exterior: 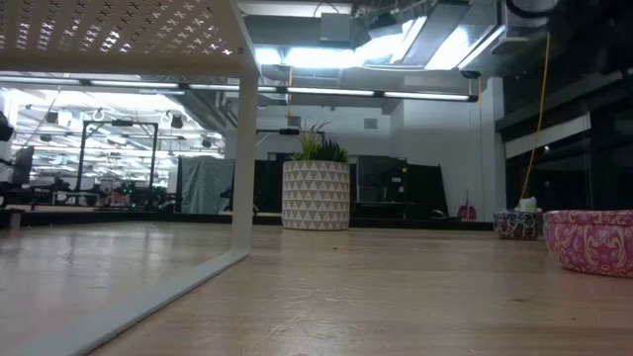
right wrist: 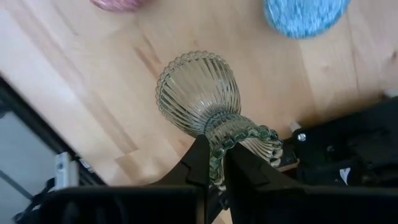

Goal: Pick & Place candle stick holders
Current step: Put the transparent candle holder on the shelf

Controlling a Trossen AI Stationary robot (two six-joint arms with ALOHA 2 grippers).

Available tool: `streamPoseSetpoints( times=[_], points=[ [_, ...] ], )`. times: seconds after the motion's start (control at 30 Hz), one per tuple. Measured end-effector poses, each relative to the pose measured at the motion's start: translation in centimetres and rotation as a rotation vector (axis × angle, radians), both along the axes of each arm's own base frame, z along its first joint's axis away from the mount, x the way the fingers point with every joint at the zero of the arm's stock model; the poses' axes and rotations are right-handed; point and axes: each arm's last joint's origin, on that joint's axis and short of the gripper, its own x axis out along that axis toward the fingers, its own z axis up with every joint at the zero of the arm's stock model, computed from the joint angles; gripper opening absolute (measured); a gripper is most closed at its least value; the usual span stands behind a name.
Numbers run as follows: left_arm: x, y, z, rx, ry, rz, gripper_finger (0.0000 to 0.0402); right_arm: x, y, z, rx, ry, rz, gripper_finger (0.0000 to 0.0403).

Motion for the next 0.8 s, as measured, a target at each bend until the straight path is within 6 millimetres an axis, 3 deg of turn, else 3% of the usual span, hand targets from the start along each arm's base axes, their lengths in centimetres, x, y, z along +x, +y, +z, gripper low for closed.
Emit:
streamPoseSetpoints(
  times=[0.43, 0.8],
  points=[
    [0.0, 0.0, 0.0, 0.0, 0.0, 0.0, 0.0102, 2.5, -2.6, 6.1, 0.0, -0.259, 0.034, 0.0027],
    [0.0, 0.0, 0.0, 0.0, 0.0, 0.0, 0.0102, 3.5, -6.1, 8.0, -0.077, -0.345, 0.043, 0.0027]
  ],
)
